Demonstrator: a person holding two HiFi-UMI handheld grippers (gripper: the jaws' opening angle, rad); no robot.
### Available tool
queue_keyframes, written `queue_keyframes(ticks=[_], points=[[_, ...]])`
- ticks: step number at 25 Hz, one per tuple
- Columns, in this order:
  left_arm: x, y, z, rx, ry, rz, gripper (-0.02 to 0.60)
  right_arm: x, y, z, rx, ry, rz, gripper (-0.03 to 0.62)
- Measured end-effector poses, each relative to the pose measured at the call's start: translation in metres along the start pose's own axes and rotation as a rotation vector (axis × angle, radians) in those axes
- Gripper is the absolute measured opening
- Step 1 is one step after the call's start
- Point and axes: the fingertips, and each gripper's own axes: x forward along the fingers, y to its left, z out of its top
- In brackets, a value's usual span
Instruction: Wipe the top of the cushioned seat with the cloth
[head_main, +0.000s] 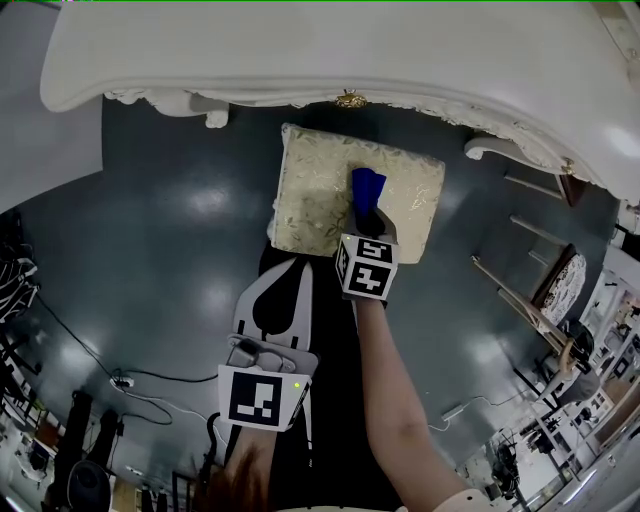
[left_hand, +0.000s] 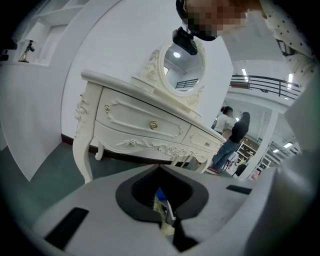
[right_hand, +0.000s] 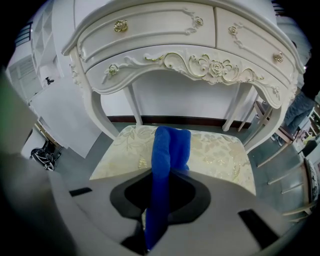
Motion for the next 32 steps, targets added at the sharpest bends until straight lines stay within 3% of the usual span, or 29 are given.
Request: queue_keyframes(ticks=[32], points=[[-0.012, 0.02, 0.004, -0.02, -0.009, 0.038, -0.002, 0.004, 0.056, 0.009, -0.054, -0.004, 0.079, 0.061]])
